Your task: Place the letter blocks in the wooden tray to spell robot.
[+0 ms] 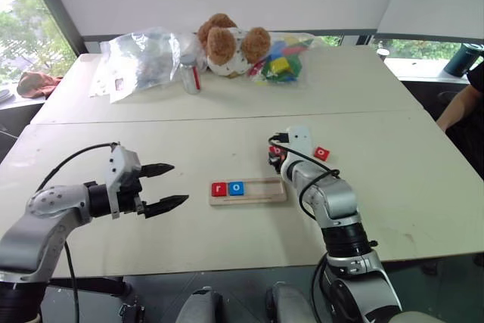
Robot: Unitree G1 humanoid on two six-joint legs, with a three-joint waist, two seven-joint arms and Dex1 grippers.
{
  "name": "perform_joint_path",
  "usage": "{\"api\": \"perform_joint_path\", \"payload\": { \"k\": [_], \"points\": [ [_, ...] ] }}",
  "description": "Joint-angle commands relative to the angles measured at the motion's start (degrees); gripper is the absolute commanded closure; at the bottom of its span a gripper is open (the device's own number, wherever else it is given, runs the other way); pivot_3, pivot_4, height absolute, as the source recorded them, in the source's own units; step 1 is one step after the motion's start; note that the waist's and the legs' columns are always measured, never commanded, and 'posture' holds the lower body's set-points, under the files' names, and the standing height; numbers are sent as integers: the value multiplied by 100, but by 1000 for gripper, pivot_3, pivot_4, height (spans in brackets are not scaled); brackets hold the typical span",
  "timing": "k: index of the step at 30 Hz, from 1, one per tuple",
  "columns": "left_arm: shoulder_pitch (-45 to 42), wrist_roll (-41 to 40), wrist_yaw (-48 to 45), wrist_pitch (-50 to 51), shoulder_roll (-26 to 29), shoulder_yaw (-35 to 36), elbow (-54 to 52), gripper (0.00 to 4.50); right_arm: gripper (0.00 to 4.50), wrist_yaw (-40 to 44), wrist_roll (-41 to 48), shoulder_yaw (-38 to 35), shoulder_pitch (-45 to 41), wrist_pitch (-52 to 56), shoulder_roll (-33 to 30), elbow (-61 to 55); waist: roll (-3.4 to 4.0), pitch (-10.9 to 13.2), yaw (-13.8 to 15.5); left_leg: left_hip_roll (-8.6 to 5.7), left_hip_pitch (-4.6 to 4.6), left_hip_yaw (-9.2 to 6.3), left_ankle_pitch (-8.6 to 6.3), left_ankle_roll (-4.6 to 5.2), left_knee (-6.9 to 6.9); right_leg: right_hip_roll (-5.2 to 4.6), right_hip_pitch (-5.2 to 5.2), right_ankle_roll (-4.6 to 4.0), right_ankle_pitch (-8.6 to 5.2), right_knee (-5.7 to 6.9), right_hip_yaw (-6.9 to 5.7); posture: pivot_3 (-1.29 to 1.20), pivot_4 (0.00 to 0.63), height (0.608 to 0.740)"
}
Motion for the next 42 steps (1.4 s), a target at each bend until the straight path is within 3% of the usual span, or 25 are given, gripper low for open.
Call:
{"api": "perform_joint_path", "payload": {
  "k": [1, 4, 8, 12, 15, 22, 29, 35, 37, 39, 42],
  "points": [
    [-136, -72, -41, 5, -82, -206, -134, 0, 3359, 1, -187, 38, -71, -201, -119, -303, 2, 1, 7, 0, 0, 0, 0, 0, 0, 0, 0, 0, 0, 0, 0, 0, 150, 740],
    [-176, -166, -127, 120, -109, -413, -272, 0, 3359, 124, -200, -38, 159, 238, -424, -1298, 6, 4, 47, -1, -5, 0, 0, 0, 0, -1, -2, 0, 0, -3, 0, 0, 150, 740],
    [-247, -65, -318, 66, -66, -759, -345, 0, 3359, 258, -25, -296, 1090, 1613, -773, -3329, 4, 2, 74, -2, -18, -6, -2, 3, -3, -3, -4, 0, 0, -17, -2, 0, 150, 740],
    [-482, -50, -380, 60, -137, -952, -178, 0, 3359, 241, 44, -542, 1874, 2694, -652, -4543, 5, 3, 34, -2, -17, -4, -3, 4, -5, -1, -3, 0, 0, -21, 0, 0, 150, 740],
    [-657, -27, -436, 58, -193, -1119, -80, 0, 3359, 234, 68, -605, 2302, 3069, -468, -4842, 5, 3, 33, -1, -3, -4, -3, 5, -5, 3, 6, 0, 0, -12, 1, 0, 150, 740],
    [-782, 108, -499, -48, -247, -1272, 117, 0, 3359, 141, 10, -656, 2347, 3134, -142, -4561, 7, 4, 40, 0, 3, -2, -3, 5, -3, 9, 11, 0, 0, -11, 0, 0, 150, 740],
    [-800, 192, -523, -114, -285, -1238, 187, 0, 35, 141, -24, -593, 2302, 3109, -313, -4539, 6, 4, 46, -1, 2, -2, -3, 5, -1, 8, 14, 1, -1, -14, -1, 0, 150, 740],
    [-935, 209, -618, -140, -208, -1182, 355, 0, 35, 591, 196, -650, 1993, 3077, -1043, -5121, 7, 5, 46, -2, 1, -2, -3, 5, 0, 8, 13, 1, -1, -14, -5, 0, 150, 740],
    [-1013, 194, -770, -145, -117, -1164, 402, 0, 35, 1387, 626, -894, 1861, 2710, -1596, -5210, 8, 5, 43, -1, 2, -3, -3, 5, 0, 11, 15, 1, -1, -14, -9, 0, 150, 740],
    [-1061, 219, -898, -271, -69, -1166, 379, 0, 35, 2547, 785, -949, 2098, 1236, -2620, -4926, 8, 6, 44, -2, 2, -2, -3, 6, 0, 16, 17, 1, -1, -18, -10, 0, 150, 740],
    [-1062, 144, -961, -314, -66, -1179, 126, 0, 35, 4348, 1182, -1277, 2722, -887, -3442, -3810, -2, 12, 62, -2, 10, -7, -11, 20, -1, 18, 44, 7, -5, -43, -20, 0, 150, 740]
  ]
}}
